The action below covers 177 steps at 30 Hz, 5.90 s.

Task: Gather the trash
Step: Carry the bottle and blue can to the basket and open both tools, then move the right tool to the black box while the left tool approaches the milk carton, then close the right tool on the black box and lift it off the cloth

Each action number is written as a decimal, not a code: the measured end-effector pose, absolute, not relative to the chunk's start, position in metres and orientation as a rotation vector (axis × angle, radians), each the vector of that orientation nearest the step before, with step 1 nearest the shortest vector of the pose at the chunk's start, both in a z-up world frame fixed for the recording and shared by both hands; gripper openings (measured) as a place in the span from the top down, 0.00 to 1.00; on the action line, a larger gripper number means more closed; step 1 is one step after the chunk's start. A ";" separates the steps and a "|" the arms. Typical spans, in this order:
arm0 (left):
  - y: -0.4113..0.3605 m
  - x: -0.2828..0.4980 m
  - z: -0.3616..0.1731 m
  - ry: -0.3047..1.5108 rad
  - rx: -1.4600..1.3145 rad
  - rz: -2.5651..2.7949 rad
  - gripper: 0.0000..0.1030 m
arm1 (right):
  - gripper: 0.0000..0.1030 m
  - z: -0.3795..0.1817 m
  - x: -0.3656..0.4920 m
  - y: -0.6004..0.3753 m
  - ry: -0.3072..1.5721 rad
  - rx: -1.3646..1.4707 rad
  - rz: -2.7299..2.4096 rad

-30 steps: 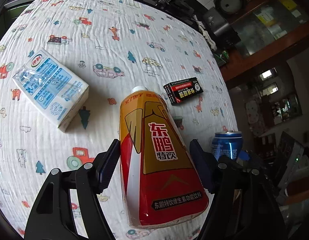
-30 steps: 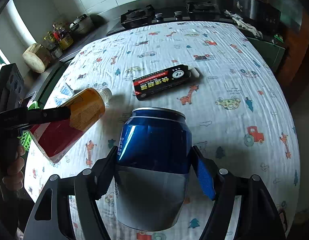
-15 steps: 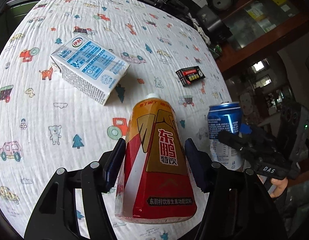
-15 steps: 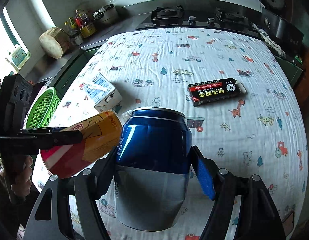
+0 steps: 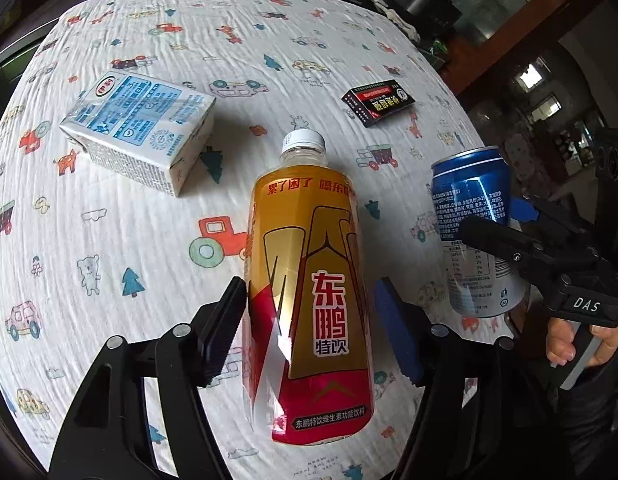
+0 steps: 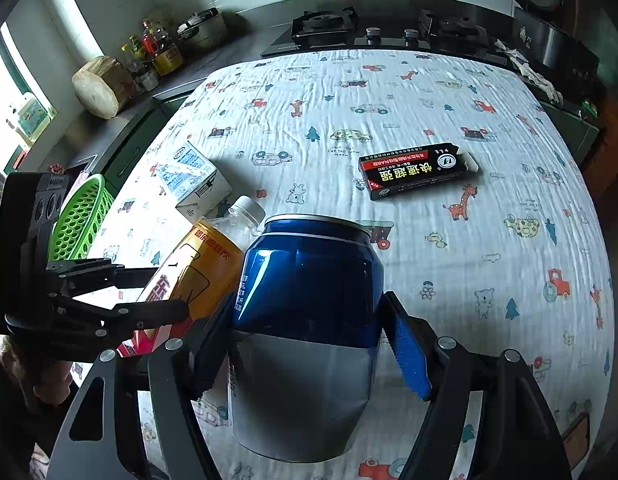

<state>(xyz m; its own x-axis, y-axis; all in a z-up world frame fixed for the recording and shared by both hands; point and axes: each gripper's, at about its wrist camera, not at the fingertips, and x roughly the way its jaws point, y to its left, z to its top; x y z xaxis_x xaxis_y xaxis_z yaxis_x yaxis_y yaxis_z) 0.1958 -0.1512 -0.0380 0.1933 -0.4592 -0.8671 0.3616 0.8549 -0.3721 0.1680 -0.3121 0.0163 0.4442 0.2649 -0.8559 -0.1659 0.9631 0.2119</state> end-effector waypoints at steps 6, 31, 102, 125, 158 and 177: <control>-0.163 0.197 -0.046 1.257 -0.038 -0.555 0.27 | 0.33 0.010 0.170 -0.316 1.086 0.112 0.269; 0.052 0.156 0.038 0.968 -0.202 -0.352 0.35 | 0.33 0.051 0.180 -0.178 1.042 0.021 0.495; 0.277 0.166 -0.017 0.977 -0.331 -0.018 0.20 | 0.16 0.040 0.252 0.025 0.979 -0.102 0.658; 0.143 0.216 -0.004 0.981 -0.213 -0.277 0.16 | 0.18 0.000 0.299 -0.306 1.113 0.293 -0.156; 0.126 0.230 -0.022 1.017 -0.183 -0.343 0.15 | 0.31 -0.050 0.340 -0.374 1.156 0.500 -0.489; 0.108 0.226 -0.017 1.037 -0.174 -0.353 0.14 | 0.38 -0.048 0.317 -0.387 1.125 0.605 -0.351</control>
